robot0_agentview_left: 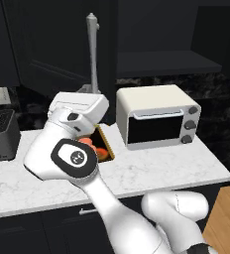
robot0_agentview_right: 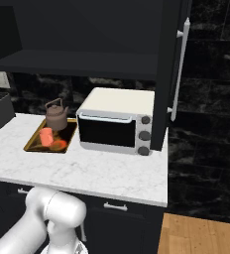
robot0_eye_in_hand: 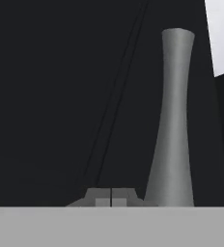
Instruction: Pick the kettle from the counter and place it on the tray. Then pick the mug from the cabinet and place it on the tray. Then close the cabinet doors.
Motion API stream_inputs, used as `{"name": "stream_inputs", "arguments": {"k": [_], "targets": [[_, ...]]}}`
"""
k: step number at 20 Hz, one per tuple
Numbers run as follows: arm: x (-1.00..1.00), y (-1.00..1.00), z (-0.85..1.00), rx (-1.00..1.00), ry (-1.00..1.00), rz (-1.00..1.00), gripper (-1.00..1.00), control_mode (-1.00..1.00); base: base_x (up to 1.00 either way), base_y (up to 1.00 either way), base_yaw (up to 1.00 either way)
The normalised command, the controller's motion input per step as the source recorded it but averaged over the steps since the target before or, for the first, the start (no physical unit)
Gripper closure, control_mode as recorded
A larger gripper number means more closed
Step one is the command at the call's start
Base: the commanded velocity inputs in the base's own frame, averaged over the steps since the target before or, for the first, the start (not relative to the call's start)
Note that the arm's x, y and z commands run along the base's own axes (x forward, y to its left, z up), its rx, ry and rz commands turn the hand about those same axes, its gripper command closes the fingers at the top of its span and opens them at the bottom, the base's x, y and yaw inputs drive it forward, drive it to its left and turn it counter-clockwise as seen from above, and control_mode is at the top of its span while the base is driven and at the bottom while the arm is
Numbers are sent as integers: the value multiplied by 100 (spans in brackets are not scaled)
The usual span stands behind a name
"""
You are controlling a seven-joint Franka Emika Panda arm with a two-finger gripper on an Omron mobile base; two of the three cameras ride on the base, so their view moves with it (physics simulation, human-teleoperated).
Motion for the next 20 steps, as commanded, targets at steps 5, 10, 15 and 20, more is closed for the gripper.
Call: {"name": "stream_inputs", "arguments": {"k": [5, 10, 15, 20], "targets": [[13, -50, 39, 11, -5, 0, 100, -100, 0, 0, 0], [13, -46, 29, 10, 0, 0, 100, -100, 0, 0, 0], [19, -36, 4, 6, 7, 0, 100, -100, 0, 0, 0], [21, -24, 0, 4, 7, 2, 100, -100, 0, 0, 0]]}}
